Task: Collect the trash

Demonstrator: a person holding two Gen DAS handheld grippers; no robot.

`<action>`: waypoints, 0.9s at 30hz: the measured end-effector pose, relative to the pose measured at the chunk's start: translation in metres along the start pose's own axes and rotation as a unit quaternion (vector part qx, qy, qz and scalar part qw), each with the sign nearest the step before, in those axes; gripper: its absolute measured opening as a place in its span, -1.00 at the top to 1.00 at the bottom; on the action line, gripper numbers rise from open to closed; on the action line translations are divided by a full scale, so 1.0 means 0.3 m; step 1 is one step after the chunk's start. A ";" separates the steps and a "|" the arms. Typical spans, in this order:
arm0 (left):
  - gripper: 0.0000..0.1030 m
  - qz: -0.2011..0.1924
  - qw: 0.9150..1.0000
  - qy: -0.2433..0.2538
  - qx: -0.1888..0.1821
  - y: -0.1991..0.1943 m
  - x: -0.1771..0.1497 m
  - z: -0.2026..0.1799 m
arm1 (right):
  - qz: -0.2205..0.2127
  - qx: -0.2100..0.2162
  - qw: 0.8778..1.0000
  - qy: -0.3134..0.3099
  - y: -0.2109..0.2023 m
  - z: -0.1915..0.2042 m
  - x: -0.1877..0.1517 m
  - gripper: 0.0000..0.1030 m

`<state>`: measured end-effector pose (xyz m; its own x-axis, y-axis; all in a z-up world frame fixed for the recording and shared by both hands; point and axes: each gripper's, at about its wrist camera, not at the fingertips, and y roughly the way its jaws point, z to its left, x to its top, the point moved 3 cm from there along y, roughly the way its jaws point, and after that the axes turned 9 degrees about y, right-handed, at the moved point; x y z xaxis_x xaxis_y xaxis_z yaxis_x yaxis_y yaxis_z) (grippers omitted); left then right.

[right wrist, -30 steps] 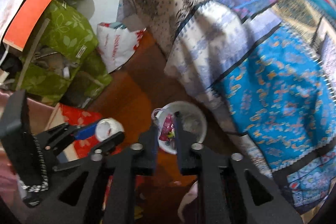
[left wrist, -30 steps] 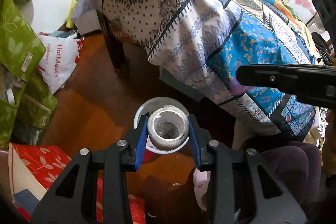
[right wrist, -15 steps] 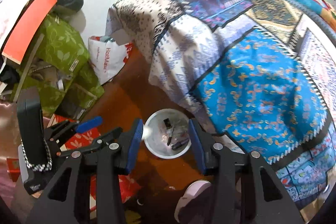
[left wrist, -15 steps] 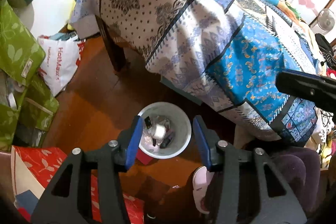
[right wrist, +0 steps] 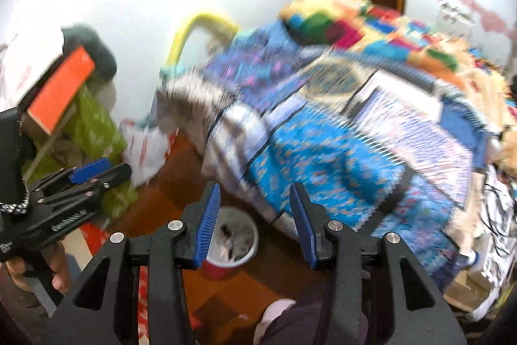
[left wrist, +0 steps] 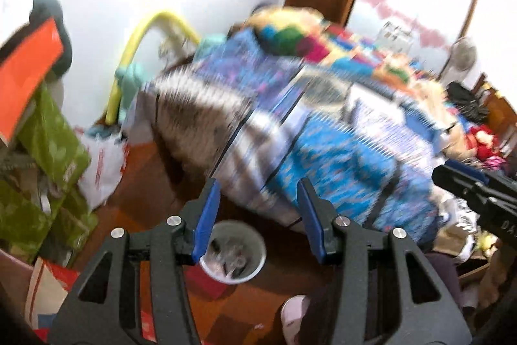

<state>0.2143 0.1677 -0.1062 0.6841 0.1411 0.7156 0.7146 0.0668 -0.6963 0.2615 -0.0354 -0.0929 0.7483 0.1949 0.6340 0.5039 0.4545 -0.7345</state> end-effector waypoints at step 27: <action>-0.37 -0.183 0.976 0.104 -0.055 -0.678 -0.242 -0.357 | -0.277 -0.094 0.954 0.064 -0.731 -0.030 -0.365 -0.78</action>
<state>0.0349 0.0382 -0.0106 0.3874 -0.0767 0.9187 0.9199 -0.0335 -0.3907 0.0730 -0.1643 -0.0032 0.3856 -0.1428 0.9116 0.8969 0.2901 -0.3339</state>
